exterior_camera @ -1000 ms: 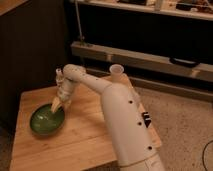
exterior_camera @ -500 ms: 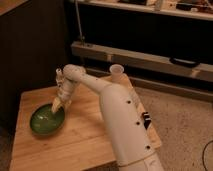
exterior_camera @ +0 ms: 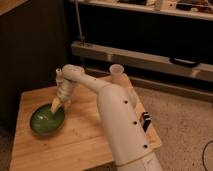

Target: Drag the ceramic bowl in a circle

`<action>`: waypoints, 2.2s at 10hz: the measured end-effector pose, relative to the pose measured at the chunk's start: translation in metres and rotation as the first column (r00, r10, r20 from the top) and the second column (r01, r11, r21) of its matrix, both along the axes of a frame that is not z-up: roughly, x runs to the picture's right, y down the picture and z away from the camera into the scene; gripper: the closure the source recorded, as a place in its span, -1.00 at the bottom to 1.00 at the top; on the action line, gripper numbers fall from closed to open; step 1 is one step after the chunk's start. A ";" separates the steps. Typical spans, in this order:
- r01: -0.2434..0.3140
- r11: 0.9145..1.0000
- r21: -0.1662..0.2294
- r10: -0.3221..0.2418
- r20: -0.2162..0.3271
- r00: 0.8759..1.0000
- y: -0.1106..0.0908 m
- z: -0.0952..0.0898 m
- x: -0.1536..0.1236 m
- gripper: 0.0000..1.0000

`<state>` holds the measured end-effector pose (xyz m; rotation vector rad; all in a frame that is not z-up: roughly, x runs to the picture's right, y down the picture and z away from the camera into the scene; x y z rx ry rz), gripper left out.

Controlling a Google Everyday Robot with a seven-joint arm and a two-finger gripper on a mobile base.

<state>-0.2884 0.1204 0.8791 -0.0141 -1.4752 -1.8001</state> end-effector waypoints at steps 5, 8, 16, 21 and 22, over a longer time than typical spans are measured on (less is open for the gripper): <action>-0.001 1.000 -0.013 0.001 0.004 1.000 0.003 0.005 -0.004 -0.14; 0.005 1.000 -0.020 -0.005 -0.002 1.000 0.005 0.009 -0.002 -0.07; 0.033 0.999 -0.025 -0.034 -0.049 0.998 0.009 0.011 0.000 0.60; 0.067 0.998 0.011 -0.066 -0.111 0.992 0.000 -0.003 0.007 0.60; 0.080 0.996 0.025 -0.076 -0.126 0.989 -0.005 -0.010 0.010 0.60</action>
